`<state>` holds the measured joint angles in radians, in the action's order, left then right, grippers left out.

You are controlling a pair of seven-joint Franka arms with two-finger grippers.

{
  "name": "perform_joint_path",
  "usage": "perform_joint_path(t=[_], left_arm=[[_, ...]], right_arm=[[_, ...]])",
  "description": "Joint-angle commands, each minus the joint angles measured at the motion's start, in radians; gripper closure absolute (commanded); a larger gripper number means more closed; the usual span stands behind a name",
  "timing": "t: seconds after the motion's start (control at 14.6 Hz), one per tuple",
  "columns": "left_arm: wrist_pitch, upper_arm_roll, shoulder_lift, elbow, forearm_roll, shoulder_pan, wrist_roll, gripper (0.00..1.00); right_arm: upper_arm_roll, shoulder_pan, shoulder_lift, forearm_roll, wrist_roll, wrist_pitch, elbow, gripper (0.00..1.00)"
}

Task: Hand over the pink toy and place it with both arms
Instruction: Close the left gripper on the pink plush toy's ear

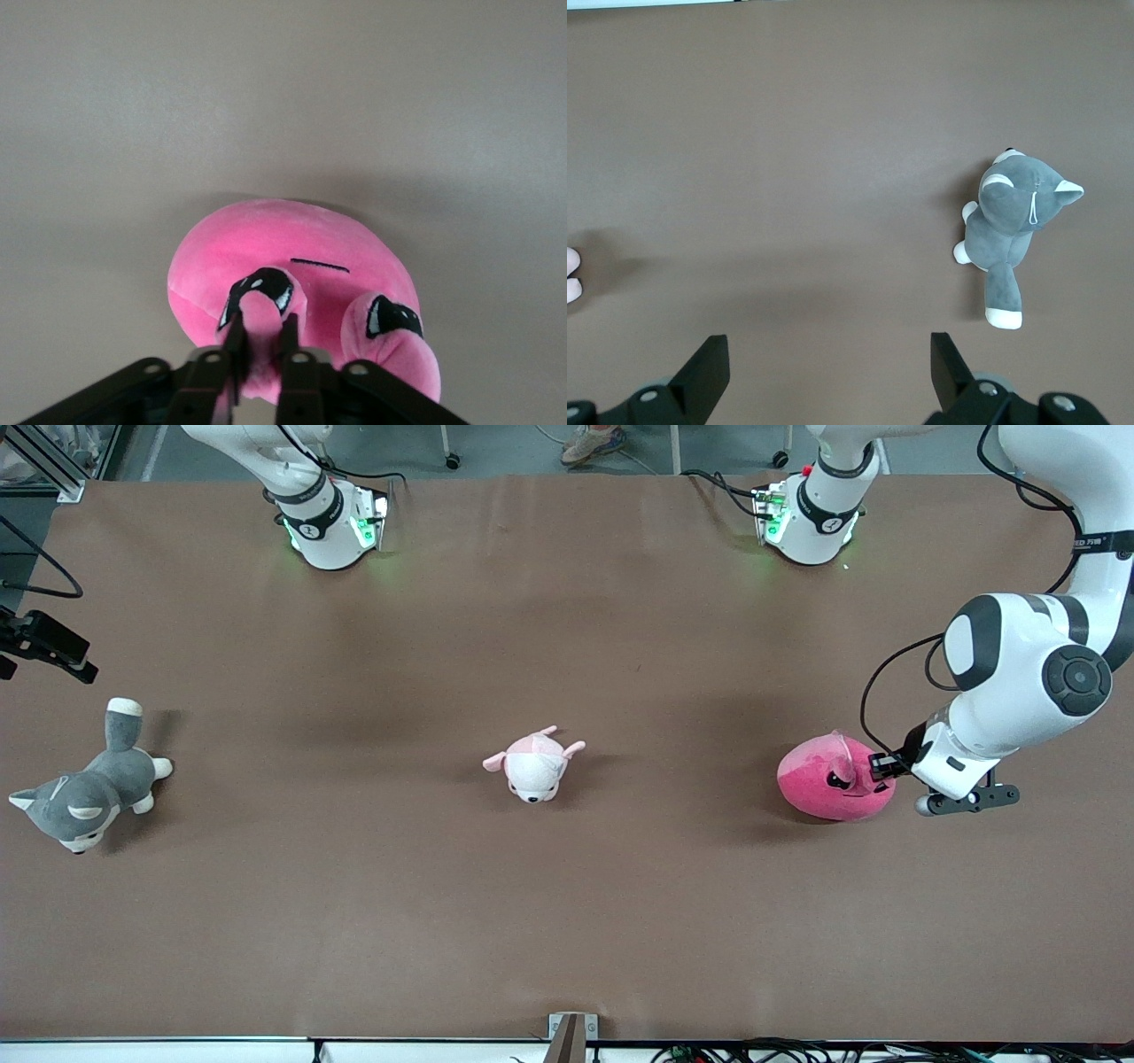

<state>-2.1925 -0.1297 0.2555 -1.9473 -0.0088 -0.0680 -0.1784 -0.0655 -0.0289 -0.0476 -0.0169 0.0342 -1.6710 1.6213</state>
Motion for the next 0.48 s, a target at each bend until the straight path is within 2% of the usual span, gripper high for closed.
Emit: perform_joint_path(t=[0.0,0.41], left_arm=[[-0.003,-0.011,-0.013,0.007,-0.005,0.001,-0.012,0.99],[0.091,-0.114,-0.056,0.122,-0.006,-0.003,-0.139,1.0]], right_arm=[[0.01,-0.014,-0.028,-0.009,0.007,-0.016,0.034,0.0],[0.01,-0.016,-0.026,-0.009,0.007,-0.021,0.034,0.0]])
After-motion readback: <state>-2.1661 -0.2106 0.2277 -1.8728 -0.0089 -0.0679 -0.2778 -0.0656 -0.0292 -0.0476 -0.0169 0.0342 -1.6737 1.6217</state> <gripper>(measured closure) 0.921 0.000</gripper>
